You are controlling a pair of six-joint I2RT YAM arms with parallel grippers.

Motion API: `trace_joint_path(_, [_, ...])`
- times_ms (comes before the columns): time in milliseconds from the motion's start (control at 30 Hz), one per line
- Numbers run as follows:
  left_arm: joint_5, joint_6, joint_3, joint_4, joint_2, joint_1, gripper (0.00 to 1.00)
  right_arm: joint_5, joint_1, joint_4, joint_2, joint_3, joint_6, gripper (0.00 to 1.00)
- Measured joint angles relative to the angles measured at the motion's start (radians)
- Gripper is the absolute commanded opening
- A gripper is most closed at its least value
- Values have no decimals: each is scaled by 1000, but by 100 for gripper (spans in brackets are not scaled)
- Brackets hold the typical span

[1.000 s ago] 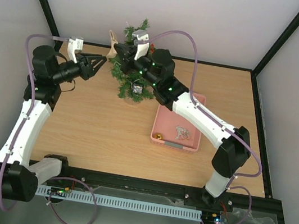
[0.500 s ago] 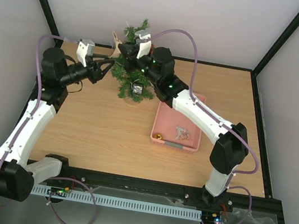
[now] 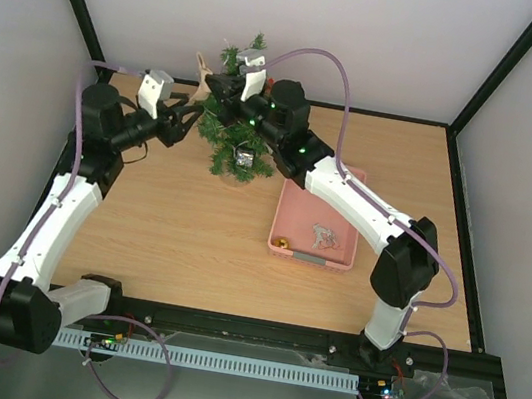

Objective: Decorate the small christmas tree
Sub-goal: Place the decoration item on the Christmas tree.

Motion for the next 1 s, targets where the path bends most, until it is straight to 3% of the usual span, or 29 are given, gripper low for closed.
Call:
trace_joint_path(433, [64,79,0,16,65,0,40,49,0,-64,3,3,-11,3])
trace_joint_path(1000, [220,36,0,53,133,-24,40,153,0,-135,-23,-30,-31,11])
